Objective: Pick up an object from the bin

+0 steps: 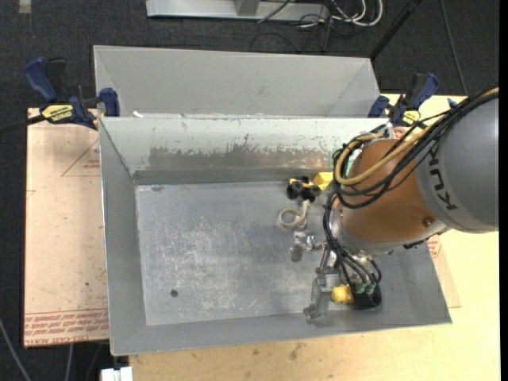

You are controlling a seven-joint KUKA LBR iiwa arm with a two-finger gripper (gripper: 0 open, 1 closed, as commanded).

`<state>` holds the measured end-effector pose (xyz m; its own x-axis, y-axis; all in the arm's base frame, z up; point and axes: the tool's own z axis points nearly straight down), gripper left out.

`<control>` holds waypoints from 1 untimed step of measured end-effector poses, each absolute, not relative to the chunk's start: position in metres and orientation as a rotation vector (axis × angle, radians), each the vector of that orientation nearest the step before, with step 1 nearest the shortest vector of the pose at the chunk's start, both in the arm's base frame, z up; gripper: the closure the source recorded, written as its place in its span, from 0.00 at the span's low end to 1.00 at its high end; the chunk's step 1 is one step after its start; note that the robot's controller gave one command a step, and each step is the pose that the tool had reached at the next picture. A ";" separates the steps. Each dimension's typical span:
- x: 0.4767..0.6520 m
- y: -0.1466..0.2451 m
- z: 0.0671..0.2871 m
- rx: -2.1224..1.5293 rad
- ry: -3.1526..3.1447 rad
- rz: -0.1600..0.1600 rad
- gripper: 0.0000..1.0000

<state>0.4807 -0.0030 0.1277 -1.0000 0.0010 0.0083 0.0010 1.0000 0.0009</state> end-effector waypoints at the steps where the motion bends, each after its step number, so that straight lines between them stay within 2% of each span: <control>1: 0.483 -0.003 0.132 -0.001 -3.141 -0.001 0.00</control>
Offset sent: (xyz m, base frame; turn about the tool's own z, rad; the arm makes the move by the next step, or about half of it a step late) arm 0.0304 -0.0390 -0.0543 0.1854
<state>0.4826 -0.0030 0.1319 -1.0000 0.0007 0.0004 0.0007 1.0000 0.0008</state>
